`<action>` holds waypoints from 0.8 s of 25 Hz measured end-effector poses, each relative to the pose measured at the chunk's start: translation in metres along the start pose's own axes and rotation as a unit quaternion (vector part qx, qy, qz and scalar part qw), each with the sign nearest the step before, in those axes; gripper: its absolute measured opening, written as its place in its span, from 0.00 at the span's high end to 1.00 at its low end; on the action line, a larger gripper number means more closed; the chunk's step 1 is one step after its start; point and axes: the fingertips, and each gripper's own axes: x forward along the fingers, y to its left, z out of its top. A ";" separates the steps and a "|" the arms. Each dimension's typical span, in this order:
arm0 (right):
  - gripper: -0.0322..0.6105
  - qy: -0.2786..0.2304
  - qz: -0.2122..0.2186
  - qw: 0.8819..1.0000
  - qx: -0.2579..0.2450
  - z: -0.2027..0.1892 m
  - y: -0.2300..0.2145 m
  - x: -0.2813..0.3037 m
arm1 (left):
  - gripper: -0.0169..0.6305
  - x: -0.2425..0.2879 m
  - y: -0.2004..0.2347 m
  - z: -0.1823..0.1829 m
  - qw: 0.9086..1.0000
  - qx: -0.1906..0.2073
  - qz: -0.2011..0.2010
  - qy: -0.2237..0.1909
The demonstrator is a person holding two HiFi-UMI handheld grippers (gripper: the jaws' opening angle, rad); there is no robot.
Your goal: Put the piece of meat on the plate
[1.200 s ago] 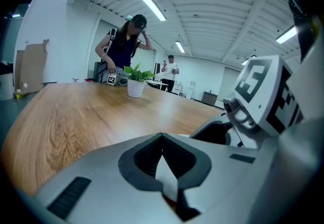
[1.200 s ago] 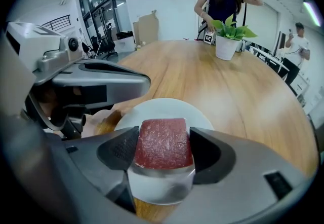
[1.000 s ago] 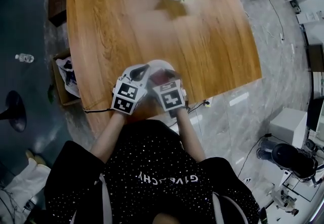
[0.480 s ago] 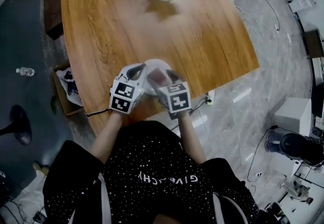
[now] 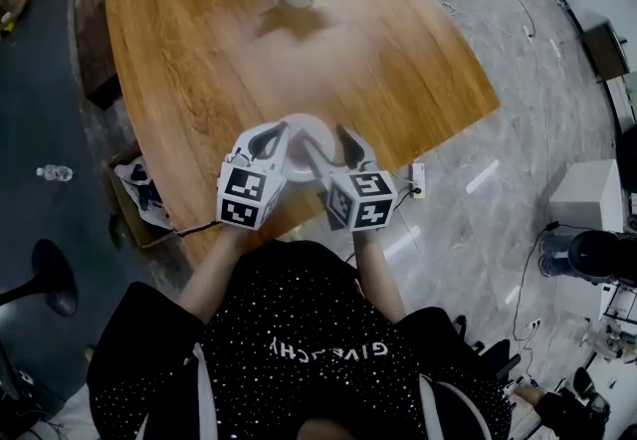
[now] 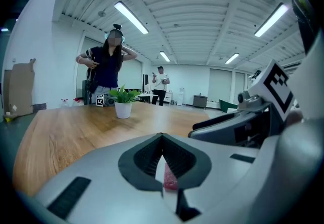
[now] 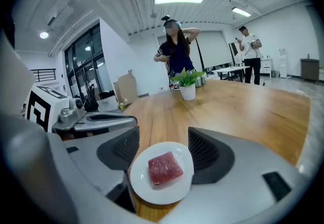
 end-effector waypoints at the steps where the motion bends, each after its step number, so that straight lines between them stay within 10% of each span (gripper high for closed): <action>1: 0.47 -0.016 -0.002 1.000 -0.004 0.004 0.002 -0.006 | 0.96 -0.004 -0.002 0.004 1.000 0.000 -0.002 -0.006; 9: 0.48 -0.132 -0.034 0.988 -0.075 0.040 0.033 -0.068 | 0.96 -0.033 -0.027 0.029 0.999 0.010 -0.012 -0.038; 20: 0.82 -0.174 -0.079 0.977 -0.089 0.042 0.053 -0.136 | 0.96 -0.069 -0.072 0.042 0.997 0.013 -0.036 -0.070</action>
